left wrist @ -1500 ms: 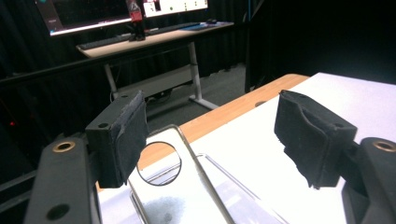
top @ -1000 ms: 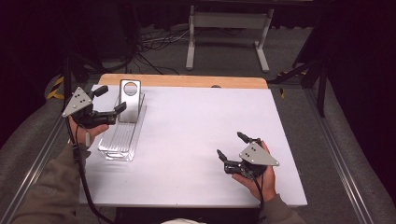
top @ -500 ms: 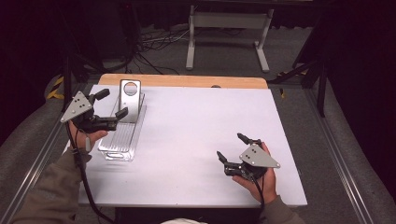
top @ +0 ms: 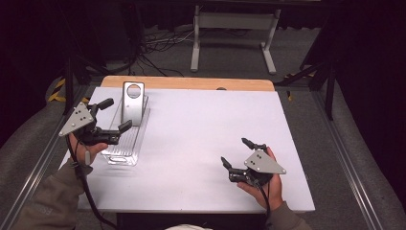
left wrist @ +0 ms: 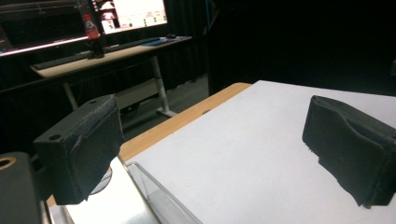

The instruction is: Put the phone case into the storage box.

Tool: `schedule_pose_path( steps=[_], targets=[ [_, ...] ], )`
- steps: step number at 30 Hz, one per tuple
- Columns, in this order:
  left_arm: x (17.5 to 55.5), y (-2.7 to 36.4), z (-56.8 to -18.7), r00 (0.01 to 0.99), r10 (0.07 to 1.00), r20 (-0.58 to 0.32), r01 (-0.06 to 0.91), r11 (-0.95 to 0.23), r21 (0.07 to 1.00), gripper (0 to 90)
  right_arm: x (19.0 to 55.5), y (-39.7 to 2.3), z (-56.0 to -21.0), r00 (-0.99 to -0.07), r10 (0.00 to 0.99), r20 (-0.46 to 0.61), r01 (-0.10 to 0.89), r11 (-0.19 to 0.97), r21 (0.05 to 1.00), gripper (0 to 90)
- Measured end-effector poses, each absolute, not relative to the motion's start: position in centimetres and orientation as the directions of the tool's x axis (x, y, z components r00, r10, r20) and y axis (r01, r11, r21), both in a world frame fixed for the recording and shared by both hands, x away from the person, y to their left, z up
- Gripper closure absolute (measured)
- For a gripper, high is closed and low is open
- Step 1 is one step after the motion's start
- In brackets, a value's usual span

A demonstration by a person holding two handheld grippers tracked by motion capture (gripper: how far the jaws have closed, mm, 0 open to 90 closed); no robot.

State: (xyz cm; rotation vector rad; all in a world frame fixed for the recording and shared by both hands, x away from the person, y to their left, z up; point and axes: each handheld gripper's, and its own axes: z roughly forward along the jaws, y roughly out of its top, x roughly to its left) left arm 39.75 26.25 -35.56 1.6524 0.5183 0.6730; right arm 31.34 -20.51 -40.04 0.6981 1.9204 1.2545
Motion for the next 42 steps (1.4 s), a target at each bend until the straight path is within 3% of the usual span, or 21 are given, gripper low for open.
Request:
schedule_pose_path(
  steps=[42],
  targets=[
    [34.5, 23.7, -37.8, 0.803, 0.568, 0.180, -0.049, -0.237, 0.970, 5.7, 29.7, -20.1, -40.4, -0.616, 0.729, -0.298, 0.040, 0.407, 0.912, 13.6]
  ],
)
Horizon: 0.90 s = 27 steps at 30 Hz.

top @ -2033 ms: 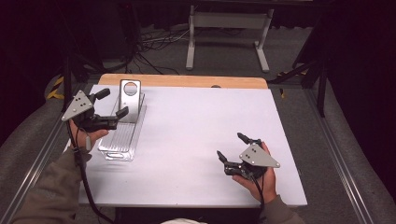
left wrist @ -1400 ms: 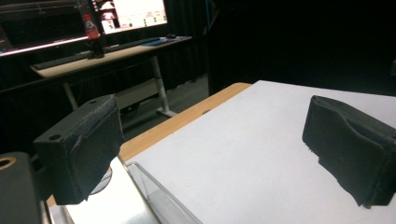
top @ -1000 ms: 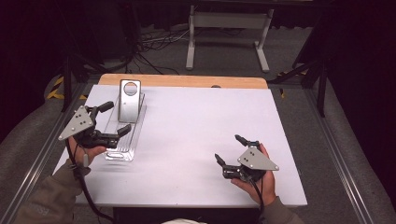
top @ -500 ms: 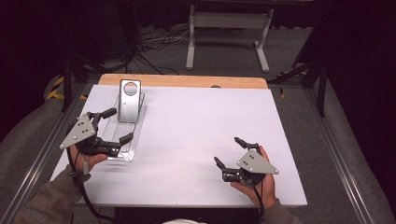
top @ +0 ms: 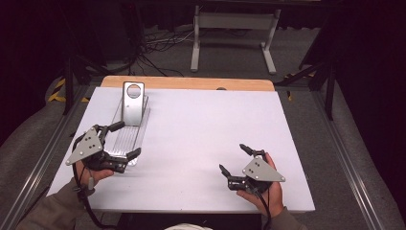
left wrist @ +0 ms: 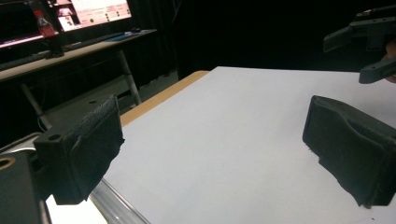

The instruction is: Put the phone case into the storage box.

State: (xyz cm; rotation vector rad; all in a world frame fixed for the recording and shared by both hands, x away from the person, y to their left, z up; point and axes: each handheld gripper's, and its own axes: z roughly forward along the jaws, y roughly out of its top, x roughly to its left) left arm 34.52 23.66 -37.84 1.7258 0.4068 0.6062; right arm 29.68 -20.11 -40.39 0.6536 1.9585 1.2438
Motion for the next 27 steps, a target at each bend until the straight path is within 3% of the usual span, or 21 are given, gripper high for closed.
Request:
schedule_pose_path(
  steps=[17, 27],
  targets=[
    [32.9, 22.7, -40.6, 0.836, 0.525, 0.160, -0.006, -0.282, 0.960, 4.1, 29.0, -20.1, -41.2, -0.615, 0.722, -0.317, 0.049, 0.436, 0.898, 13.6],
    [32.3, 22.2, -42.2, 0.824, 0.546, 0.150, 0.033, -0.312, 0.949, 3.6, 29.1, -20.0, -42.0, -0.634, 0.709, -0.308, 0.046, 0.432, 0.901, 13.4]
  ],
)
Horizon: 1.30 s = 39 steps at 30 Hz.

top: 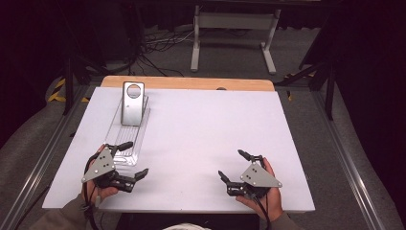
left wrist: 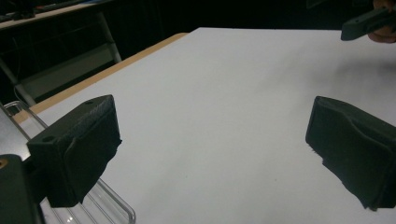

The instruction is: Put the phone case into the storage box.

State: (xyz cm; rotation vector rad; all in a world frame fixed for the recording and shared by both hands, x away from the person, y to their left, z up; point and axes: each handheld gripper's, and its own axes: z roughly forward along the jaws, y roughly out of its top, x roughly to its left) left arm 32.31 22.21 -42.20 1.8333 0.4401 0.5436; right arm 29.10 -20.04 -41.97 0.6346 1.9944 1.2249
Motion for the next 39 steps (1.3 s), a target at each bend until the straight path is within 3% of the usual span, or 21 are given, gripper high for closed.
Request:
schedule_pose_path(
  steps=[39],
  targets=[
    [32.29, 22.59, -42.24, 0.837, 0.528, 0.145, 0.028, -0.307, 0.951, 3.6, 28.94, -19.51, -41.87, -0.636, 0.703, -0.317, 0.037, 0.438, 0.898, 13.2]
  ],
)
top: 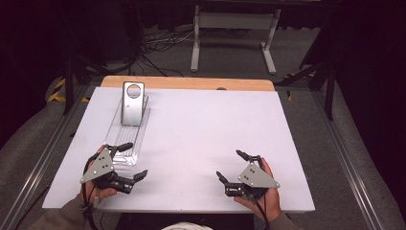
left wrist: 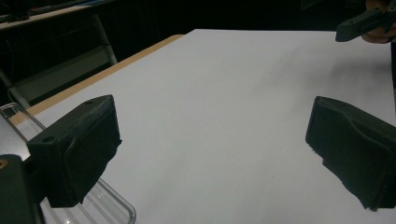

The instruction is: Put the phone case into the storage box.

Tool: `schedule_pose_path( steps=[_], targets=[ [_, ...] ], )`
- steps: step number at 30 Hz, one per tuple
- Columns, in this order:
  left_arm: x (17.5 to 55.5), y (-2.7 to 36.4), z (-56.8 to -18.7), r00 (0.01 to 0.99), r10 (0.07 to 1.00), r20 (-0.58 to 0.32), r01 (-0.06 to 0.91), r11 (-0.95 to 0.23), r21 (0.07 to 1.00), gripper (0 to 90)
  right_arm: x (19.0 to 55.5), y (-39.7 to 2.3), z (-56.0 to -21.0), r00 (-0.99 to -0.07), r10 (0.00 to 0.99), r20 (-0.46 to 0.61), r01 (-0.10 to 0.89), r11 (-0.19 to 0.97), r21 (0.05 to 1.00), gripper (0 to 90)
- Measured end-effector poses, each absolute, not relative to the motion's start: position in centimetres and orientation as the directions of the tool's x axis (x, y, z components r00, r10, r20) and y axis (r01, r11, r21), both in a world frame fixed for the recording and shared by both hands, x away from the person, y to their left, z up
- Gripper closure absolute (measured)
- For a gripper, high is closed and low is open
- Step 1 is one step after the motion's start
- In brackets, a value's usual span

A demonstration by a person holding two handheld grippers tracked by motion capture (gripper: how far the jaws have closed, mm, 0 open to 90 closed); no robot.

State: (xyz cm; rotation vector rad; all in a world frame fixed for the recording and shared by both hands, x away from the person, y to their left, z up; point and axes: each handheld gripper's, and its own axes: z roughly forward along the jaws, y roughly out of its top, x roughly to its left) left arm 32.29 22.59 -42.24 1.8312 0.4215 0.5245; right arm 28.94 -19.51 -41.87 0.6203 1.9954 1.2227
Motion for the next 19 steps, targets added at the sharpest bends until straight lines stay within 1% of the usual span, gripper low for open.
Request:
schedule_pose_path(
  steps=[19],
  targets=[
    [32.51, 22.36, -42.35, 0.833, 0.534, 0.145, 0.037, -0.315, 0.948, 3.9, 29.15, -19.73, -41.81, -0.643, 0.702, -0.306, 0.037, 0.427, 0.903, 13.2]
  ],
)
